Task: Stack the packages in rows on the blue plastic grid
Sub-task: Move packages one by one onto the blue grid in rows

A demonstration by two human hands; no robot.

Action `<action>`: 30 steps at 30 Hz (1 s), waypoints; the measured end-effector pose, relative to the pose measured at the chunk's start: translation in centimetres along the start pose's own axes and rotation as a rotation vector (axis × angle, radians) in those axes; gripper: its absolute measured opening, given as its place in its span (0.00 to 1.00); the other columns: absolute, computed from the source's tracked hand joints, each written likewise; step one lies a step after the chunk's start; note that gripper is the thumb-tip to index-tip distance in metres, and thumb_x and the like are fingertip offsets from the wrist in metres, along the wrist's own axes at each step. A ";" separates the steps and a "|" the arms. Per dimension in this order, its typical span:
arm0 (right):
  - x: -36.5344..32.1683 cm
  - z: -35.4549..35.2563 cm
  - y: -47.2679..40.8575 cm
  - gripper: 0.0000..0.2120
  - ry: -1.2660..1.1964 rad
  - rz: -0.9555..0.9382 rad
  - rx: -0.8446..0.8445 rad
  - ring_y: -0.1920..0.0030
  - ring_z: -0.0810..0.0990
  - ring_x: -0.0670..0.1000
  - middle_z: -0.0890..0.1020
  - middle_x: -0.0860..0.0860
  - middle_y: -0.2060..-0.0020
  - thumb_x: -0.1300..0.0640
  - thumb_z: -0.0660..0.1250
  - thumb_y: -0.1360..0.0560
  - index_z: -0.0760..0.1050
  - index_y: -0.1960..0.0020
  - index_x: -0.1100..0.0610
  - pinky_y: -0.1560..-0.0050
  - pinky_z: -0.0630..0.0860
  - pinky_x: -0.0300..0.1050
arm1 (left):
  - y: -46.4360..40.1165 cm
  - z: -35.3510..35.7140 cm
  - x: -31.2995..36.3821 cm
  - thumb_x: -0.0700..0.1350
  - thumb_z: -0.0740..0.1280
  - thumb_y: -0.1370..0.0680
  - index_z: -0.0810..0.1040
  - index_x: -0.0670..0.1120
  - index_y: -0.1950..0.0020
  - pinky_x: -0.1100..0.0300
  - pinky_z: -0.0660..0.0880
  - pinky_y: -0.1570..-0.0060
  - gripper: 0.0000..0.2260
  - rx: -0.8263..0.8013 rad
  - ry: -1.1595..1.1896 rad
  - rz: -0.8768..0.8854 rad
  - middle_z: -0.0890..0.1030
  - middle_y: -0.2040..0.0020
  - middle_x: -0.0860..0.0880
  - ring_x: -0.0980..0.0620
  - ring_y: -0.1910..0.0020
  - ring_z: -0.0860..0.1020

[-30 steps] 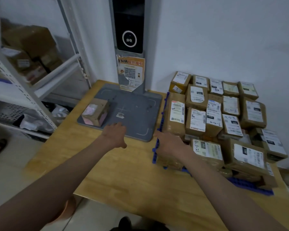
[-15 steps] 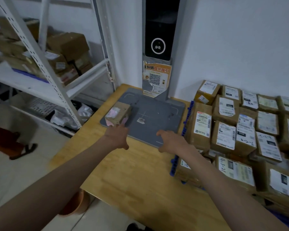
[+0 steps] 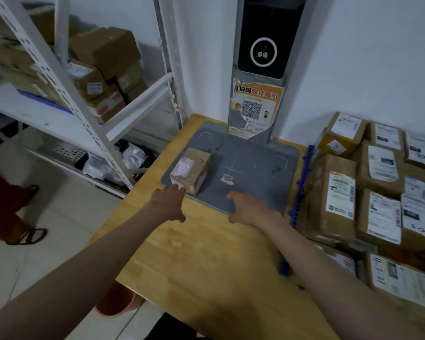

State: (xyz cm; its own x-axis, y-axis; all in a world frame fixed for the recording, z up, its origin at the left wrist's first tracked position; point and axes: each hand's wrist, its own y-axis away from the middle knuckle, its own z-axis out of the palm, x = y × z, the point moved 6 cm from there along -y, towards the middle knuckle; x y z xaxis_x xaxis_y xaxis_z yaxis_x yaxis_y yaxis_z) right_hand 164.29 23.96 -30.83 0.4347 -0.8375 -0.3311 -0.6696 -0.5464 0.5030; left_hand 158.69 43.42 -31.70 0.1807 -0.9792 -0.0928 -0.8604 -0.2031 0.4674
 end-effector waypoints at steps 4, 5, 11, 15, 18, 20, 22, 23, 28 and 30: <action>-1.8 0.3 -5.0 0.33 -0.093 0.040 -0.027 0.37 0.74 0.55 0.73 0.53 0.34 0.55 0.71 0.27 0.62 0.26 0.55 0.40 0.75 0.54 | -4.5 0.0 -3.5 0.58 0.74 0.30 0.58 0.46 0.24 0.49 0.70 0.38 0.41 -0.048 0.066 0.007 0.65 0.27 0.47 0.45 0.31 0.69; -2.2 0.4 -6.5 0.32 -0.130 0.051 -0.030 0.38 0.75 0.56 0.74 0.54 0.35 0.55 0.72 0.27 0.62 0.27 0.56 0.40 0.75 0.55 | -5.6 0.1 -4.3 0.58 0.74 0.30 0.57 0.46 0.23 0.49 0.71 0.38 0.42 -0.054 0.094 0.006 0.64 0.26 0.46 0.45 0.31 0.69; -4.0 2.6 -13.7 0.38 -0.432 0.133 -0.020 0.38 0.75 0.57 0.71 0.58 0.32 0.54 0.73 0.26 0.56 0.23 0.58 0.42 0.76 0.52 | -12.5 1.3 -7.9 0.52 0.77 0.30 0.47 0.44 0.21 0.46 0.73 0.40 0.50 -0.092 0.309 0.002 0.62 0.28 0.42 0.40 0.33 0.68; -4.6 4.6 -16.6 0.35 -0.534 0.177 -0.024 0.35 0.73 0.58 0.70 0.57 0.31 0.57 0.73 0.27 0.60 0.26 0.59 0.49 0.72 0.47 | -15.5 2.7 -9.1 0.49 0.78 0.31 0.42 0.44 0.20 0.45 0.71 0.37 0.53 -0.129 0.435 0.007 0.57 0.24 0.41 0.39 0.29 0.65; -4.8 5.0 -18.2 0.36 -0.518 0.180 -0.009 0.36 0.73 0.57 0.69 0.56 0.30 0.56 0.73 0.28 0.60 0.25 0.58 0.49 0.71 0.44 | -16.8 3.5 -9.4 0.47 0.78 0.31 0.40 0.43 0.21 0.49 0.71 0.37 0.55 -0.154 0.503 0.026 0.51 0.21 0.42 0.41 0.27 0.62; -4.9 5.1 -18.9 0.39 -0.574 0.187 0.014 0.36 0.74 0.57 0.69 0.56 0.29 0.58 0.74 0.29 0.59 0.24 0.58 0.47 0.73 0.45 | -17.7 3.6 -9.4 0.47 0.78 0.31 0.40 0.42 0.21 0.52 0.71 0.37 0.55 -0.166 0.527 0.046 0.50 0.20 0.43 0.42 0.25 0.60; -5.1 4.9 -19.3 0.41 -0.656 0.171 0.040 0.35 0.74 0.56 0.70 0.55 0.29 0.62 0.75 0.30 0.58 0.23 0.56 0.43 0.76 0.49 | -18.5 3.5 -9.3 0.46 0.79 0.31 0.40 0.41 0.21 0.52 0.69 0.35 0.55 -0.183 0.589 0.038 0.51 0.20 0.44 0.43 0.24 0.59; -5.3 4.8 -19.4 0.42 -0.698 0.153 0.049 0.34 0.74 0.56 0.70 0.54 0.29 0.65 0.75 0.31 0.58 0.23 0.55 0.41 0.76 0.52 | -18.7 3.5 -9.2 0.45 0.79 0.32 0.41 0.41 0.21 0.52 0.68 0.34 0.55 -0.189 0.636 0.024 0.52 0.20 0.44 0.44 0.24 0.59; -4.8 4.5 -18.5 0.35 -0.907 0.174 0.119 0.39 0.76 0.55 0.77 0.56 0.36 0.71 0.74 0.33 0.66 0.29 0.58 0.42 0.78 0.52 | -18.9 3.9 -7.1 0.41 0.79 0.32 0.67 0.41 0.32 0.63 0.72 0.51 0.33 -0.236 0.672 0.040 0.74 0.37 0.43 0.45 0.40 0.74; -4.0 4.4 -17.3 0.32 -0.925 0.172 0.178 0.45 0.78 0.54 0.79 0.58 0.41 0.70 0.75 0.33 0.69 0.32 0.60 0.49 0.79 0.46 | -18.4 4.0 -6.1 0.40 0.78 0.32 0.71 0.41 0.40 0.66 0.74 0.55 0.25 -0.238 0.679 0.085 0.75 0.43 0.45 0.45 0.41 0.75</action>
State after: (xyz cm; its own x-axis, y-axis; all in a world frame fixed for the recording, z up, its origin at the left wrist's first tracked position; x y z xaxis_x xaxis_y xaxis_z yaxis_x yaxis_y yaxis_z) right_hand 171.50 36.73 -41.69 -0.2744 -0.5305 -0.8021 -0.7951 -0.3440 0.4995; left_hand 171.52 53.07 -43.29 0.4405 -0.7567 0.4831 -0.7715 -0.0438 0.6348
